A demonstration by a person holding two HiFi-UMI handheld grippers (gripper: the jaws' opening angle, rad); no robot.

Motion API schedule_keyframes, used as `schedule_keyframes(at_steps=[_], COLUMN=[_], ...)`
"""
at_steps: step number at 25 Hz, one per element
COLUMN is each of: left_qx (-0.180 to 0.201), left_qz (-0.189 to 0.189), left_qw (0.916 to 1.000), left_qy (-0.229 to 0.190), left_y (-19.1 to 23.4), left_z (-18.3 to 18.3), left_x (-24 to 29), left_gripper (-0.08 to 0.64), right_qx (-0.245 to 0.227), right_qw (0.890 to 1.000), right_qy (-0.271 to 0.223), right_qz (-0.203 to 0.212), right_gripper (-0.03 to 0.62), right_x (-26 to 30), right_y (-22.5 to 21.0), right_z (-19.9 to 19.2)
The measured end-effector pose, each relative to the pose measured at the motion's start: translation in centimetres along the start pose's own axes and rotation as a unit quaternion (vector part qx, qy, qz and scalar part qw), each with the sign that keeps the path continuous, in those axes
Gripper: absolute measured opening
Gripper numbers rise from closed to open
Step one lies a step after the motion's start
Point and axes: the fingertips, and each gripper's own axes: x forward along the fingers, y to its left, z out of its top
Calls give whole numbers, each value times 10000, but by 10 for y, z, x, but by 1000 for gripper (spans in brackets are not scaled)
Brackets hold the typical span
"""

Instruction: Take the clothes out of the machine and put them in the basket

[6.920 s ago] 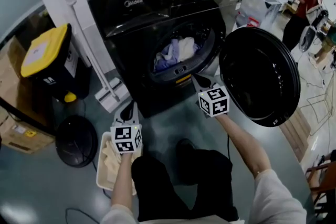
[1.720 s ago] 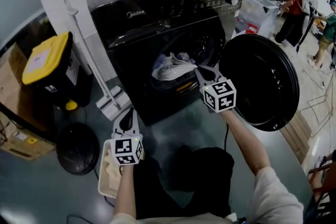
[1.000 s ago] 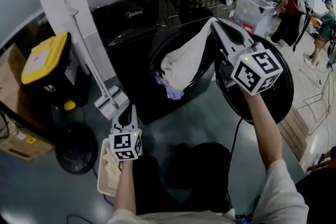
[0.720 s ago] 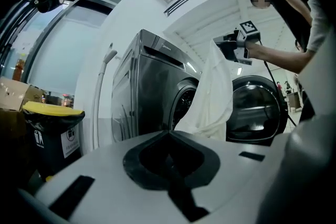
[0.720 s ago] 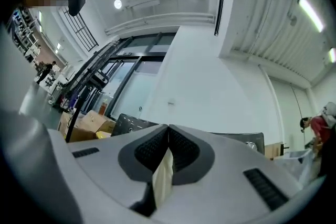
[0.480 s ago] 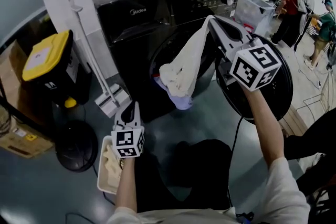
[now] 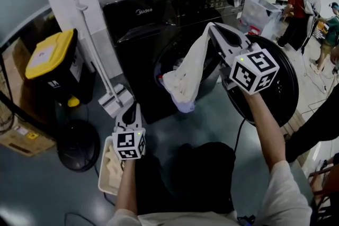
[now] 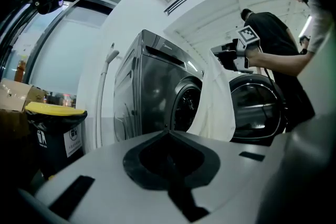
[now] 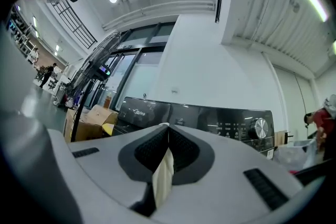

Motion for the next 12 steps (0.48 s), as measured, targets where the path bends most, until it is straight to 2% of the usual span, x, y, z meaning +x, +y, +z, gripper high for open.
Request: schedule_keyframes(at_steps=[5,12], left_qx=[97,68], left_qz=[23,57], left_qw=[9999,10000], left_qy=[-49,-20], left_y=[2,10], left_z=[7,5], left_x=[-5,-9], left_gripper=[18,18], right_qx=[-20,139], right_qw=[9999,9999], right_qy=[-107,5], right_qz=[87,89], right_gripper=[26,26], right_x=[-3,1], right_y=[9,13], right_z=[8,-11])
